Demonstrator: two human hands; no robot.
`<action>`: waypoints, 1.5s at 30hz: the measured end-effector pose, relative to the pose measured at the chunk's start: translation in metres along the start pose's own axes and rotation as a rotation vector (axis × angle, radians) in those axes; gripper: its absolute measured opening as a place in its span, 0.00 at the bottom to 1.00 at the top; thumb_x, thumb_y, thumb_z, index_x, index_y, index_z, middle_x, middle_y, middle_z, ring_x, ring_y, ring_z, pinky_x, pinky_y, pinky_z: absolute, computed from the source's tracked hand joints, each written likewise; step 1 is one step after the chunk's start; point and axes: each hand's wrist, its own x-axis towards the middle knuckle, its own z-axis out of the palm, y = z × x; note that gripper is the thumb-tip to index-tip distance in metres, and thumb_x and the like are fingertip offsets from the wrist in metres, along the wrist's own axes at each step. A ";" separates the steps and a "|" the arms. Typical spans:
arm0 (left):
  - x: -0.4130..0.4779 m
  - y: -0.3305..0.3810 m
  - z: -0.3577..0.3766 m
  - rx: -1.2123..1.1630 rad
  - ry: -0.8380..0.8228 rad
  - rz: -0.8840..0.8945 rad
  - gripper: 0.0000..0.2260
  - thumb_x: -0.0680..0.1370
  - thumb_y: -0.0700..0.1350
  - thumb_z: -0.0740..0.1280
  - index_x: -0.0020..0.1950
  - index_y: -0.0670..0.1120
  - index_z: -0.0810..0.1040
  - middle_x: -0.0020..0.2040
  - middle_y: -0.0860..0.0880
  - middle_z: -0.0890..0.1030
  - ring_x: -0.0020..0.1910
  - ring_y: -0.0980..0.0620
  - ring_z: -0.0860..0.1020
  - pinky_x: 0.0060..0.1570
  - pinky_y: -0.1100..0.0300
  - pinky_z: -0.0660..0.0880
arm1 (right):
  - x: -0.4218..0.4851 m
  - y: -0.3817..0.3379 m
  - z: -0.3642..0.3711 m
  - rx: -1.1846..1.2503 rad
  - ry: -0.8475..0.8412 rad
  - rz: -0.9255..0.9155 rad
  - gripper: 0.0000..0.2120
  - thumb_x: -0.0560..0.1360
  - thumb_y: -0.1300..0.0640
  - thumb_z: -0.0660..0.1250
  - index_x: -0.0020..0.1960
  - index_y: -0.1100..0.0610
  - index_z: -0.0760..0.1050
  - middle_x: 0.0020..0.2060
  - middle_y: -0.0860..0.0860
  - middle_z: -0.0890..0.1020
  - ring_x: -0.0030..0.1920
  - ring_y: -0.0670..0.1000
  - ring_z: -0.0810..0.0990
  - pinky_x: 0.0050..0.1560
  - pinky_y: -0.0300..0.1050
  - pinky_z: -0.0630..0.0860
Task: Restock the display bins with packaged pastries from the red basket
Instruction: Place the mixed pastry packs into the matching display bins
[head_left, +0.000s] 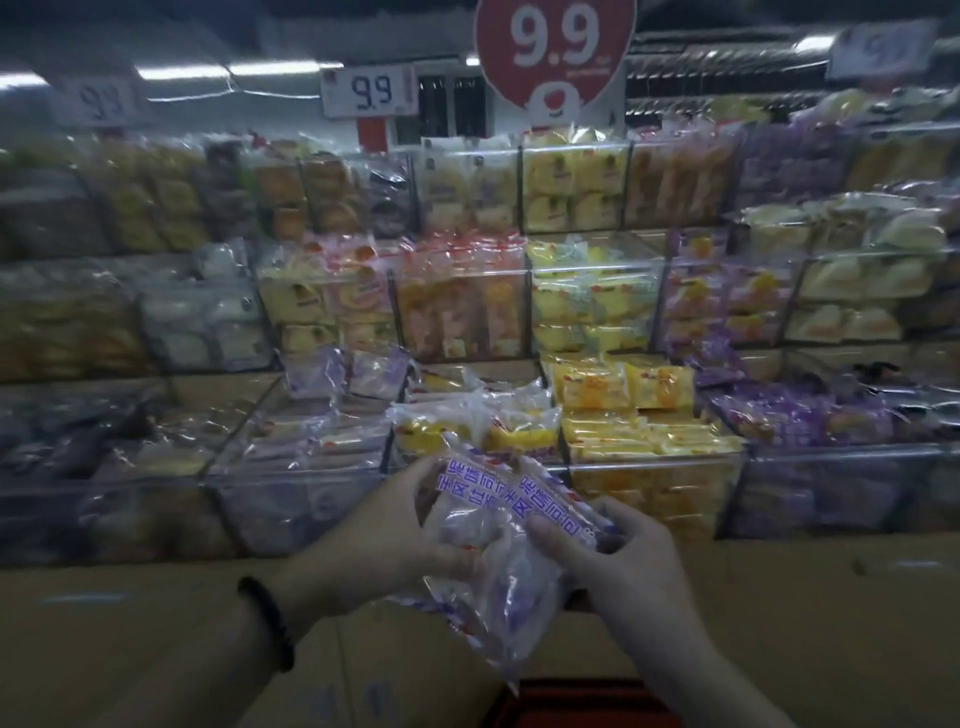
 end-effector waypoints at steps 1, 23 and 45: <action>-0.002 0.006 -0.015 0.038 0.025 0.003 0.39 0.67 0.29 0.82 0.71 0.55 0.73 0.58 0.54 0.87 0.57 0.54 0.86 0.57 0.50 0.83 | 0.005 -0.007 0.010 -0.095 -0.025 -0.042 0.21 0.64 0.47 0.86 0.48 0.58 0.83 0.40 0.56 0.88 0.41 0.60 0.88 0.42 0.65 0.85; 0.094 -0.032 -0.315 0.433 0.213 0.015 0.29 0.66 0.62 0.83 0.59 0.52 0.78 0.54 0.51 0.87 0.51 0.58 0.82 0.57 0.47 0.80 | 0.198 -0.075 0.212 -0.940 -0.313 -0.660 0.21 0.69 0.37 0.77 0.54 0.44 0.72 0.49 0.40 0.72 0.49 0.47 0.75 0.39 0.32 0.66; 0.218 -0.159 -0.310 0.962 0.788 0.192 0.28 0.75 0.38 0.66 0.71 0.59 0.68 0.61 0.53 0.72 0.61 0.48 0.72 0.55 0.50 0.78 | 0.347 -0.041 0.261 -1.015 -0.213 -0.618 0.13 0.75 0.43 0.76 0.46 0.43 0.71 0.46 0.43 0.72 0.46 0.49 0.74 0.38 0.35 0.67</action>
